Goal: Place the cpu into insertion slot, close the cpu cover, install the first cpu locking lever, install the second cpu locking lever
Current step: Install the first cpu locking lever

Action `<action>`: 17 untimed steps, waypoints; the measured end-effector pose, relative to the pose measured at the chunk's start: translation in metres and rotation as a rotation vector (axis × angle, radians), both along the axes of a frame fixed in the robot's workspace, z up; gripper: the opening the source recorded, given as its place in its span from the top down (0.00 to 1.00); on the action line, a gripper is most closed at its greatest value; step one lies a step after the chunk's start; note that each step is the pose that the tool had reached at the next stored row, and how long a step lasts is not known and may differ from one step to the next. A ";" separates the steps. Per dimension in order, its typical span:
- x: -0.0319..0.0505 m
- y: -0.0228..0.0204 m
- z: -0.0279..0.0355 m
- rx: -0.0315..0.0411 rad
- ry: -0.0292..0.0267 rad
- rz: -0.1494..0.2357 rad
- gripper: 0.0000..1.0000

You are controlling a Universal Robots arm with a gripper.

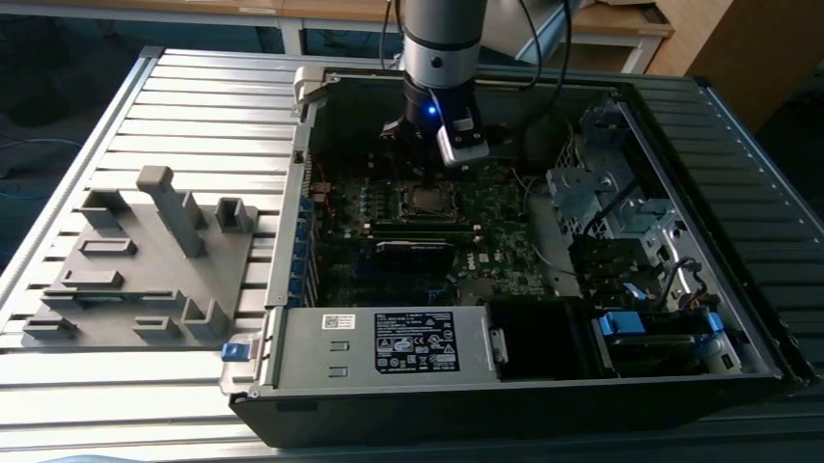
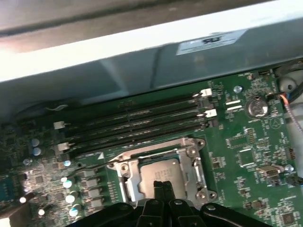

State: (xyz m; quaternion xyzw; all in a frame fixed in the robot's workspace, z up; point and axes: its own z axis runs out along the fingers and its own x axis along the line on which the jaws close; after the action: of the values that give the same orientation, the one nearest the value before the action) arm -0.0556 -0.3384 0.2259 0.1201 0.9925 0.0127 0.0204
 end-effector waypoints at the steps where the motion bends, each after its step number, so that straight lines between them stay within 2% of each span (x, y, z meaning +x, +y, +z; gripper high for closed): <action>1: -0.0023 0.0000 0.0000 0.0000 -0.0001 0.000 0.89; 4: -0.0061 0.0001 -0.0001 0.0001 -0.0003 0.000 0.89; 17: -0.0064 0.0000 0.0048 0.0002 -0.0004 0.000 0.89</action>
State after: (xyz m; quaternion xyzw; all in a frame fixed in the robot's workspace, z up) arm -0.0620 -0.3383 0.2307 0.1201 0.9925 0.0128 0.0206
